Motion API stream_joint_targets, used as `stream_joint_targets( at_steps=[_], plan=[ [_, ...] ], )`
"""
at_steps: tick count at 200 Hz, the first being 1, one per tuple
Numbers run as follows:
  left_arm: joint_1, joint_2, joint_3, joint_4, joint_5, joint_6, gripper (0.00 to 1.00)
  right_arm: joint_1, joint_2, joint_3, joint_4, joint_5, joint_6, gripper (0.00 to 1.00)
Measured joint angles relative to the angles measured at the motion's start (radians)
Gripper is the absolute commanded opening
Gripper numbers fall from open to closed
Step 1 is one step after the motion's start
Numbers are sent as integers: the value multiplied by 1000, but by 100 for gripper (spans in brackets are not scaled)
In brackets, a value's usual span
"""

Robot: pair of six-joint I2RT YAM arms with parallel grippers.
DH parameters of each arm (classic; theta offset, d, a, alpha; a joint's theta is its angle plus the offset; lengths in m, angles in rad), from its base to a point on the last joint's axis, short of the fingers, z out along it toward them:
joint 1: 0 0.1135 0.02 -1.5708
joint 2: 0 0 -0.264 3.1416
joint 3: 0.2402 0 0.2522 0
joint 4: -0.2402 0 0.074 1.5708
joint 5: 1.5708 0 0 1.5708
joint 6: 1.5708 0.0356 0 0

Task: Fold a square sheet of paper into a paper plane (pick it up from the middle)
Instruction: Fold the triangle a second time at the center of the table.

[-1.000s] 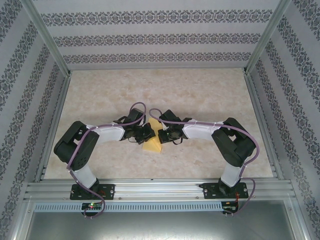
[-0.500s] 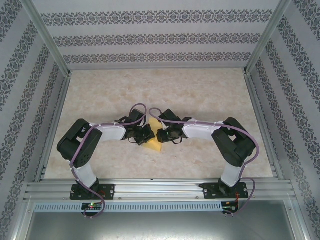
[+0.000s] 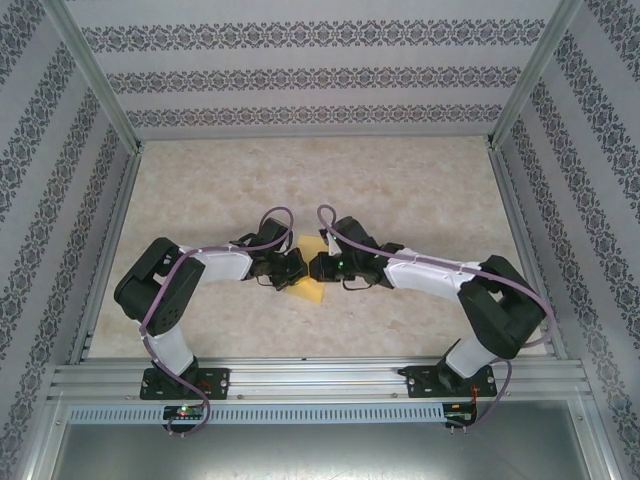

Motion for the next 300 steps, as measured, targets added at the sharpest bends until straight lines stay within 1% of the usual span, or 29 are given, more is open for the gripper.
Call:
stream_joint_targets(
  at_steps=[20,51,110,198,230,273,300],
  plan=[
    [0,0,0,0,0,0,0,17,43,-28,39,-27,58,4],
    [0,0,0,0,0,0,0,17,87,-35,66,-50,113,4],
    [0,1,0,0,0,0,0,17,157,-27,60,-62,143,5],
    [0,10,8,1,8,0,0,10,159,-42,56,-74,148,8],
    [0,14,10,3,16,0,0,5,156,-62,86,-87,154,10],
    [0,20,11,9,24,0,0,3,137,-85,100,-100,170,10],
    [0,22,13,9,27,0,0,4,115,-86,79,-103,168,10]
  ],
)
